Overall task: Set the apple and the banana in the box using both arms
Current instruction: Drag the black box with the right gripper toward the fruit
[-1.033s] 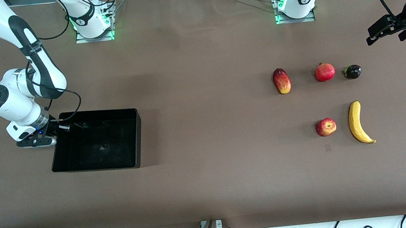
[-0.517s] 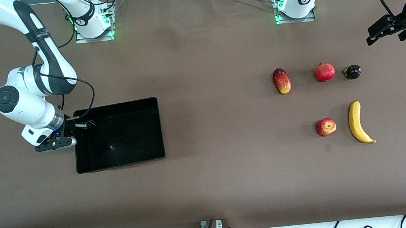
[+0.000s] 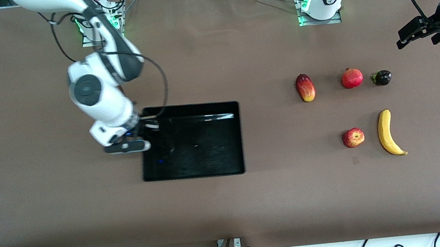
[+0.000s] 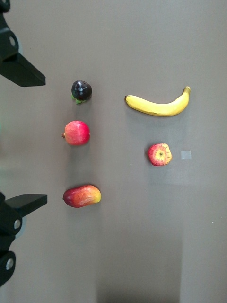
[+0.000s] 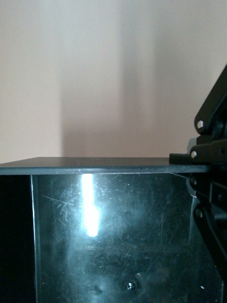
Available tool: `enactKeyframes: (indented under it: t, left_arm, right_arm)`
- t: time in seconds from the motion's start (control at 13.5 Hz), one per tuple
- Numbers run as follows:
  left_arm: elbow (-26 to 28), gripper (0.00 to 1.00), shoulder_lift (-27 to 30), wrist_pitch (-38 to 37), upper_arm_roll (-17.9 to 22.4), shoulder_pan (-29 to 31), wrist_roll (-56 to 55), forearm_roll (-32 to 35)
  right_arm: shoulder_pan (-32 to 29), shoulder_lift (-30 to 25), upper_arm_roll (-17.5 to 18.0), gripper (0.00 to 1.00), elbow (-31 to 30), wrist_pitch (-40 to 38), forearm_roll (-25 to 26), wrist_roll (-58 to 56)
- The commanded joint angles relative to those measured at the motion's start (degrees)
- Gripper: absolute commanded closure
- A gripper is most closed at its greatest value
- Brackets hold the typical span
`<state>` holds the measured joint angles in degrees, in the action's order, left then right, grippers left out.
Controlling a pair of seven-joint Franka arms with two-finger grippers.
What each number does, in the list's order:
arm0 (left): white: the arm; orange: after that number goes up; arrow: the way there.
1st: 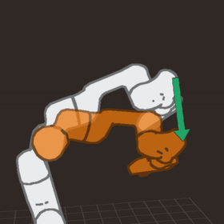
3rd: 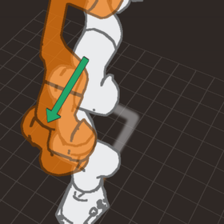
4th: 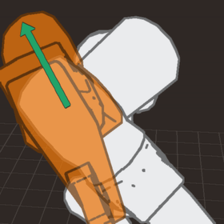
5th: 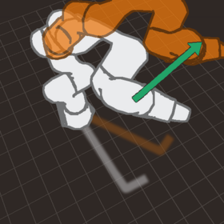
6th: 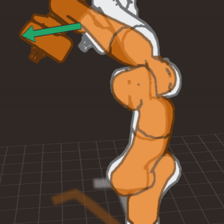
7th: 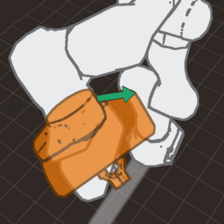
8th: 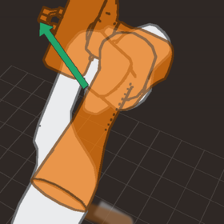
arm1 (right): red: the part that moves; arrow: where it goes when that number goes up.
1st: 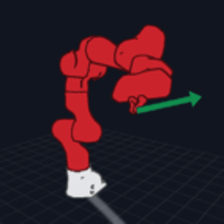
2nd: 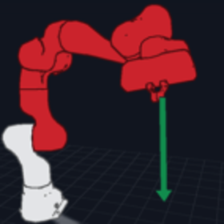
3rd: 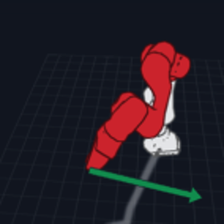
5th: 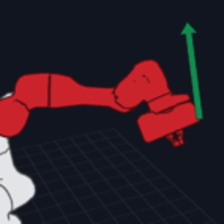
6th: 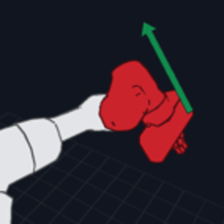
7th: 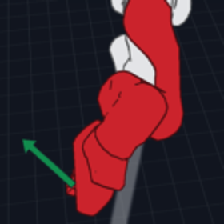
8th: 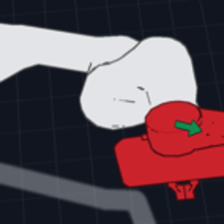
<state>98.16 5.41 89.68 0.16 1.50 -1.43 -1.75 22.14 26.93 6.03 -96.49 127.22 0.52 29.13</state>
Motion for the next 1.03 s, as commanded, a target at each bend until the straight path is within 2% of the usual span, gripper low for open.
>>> enactKeyframes:
  t: [0.0,0.15,0.37,0.44,0.66,0.96]
  left_arm:
    - [1.2,0.0,0.7,-0.3,-0.3,0.4,-0.1,0.1]
    - [1.2,0.0,0.7,-0.3,-0.3,0.4,-0.3,0.2]
    - [1.3,0.0,0.8,-0.3,-0.3,0.4,-0.3,0.2]
    - [1.3,0.0,0.8,-0.3,-0.3,0.4,-0.4,0.2]
    - [1.5,0.0,0.9,-0.4,-0.3,0.6,-0.5,0.1]
    - [2.7,0.0,1.3,-0.3,-0.3,0.6,-0.5,-0.4]
  right_arm:
    - [6.2,9.7,-1.5,1.0,12.8,-1.1,0.8,7.0]
    - [13.2,13.7,-3.8,1.0,17.2,-0.7,0.9,12.4]
    - [23.8,19.1,-9.8,1.0,22.6,-0.7,1.0,15.3]
    - [25.3,20.5,-10.8,1.0,23.8,0.0,0.9,16.9]
    - [26.5,23.3,-10.8,1.0,24.8,4.3,0.9,18.9]
    - [25.9,24.0,-10.8,1.0,24.9,6.6,0.4,19.1]
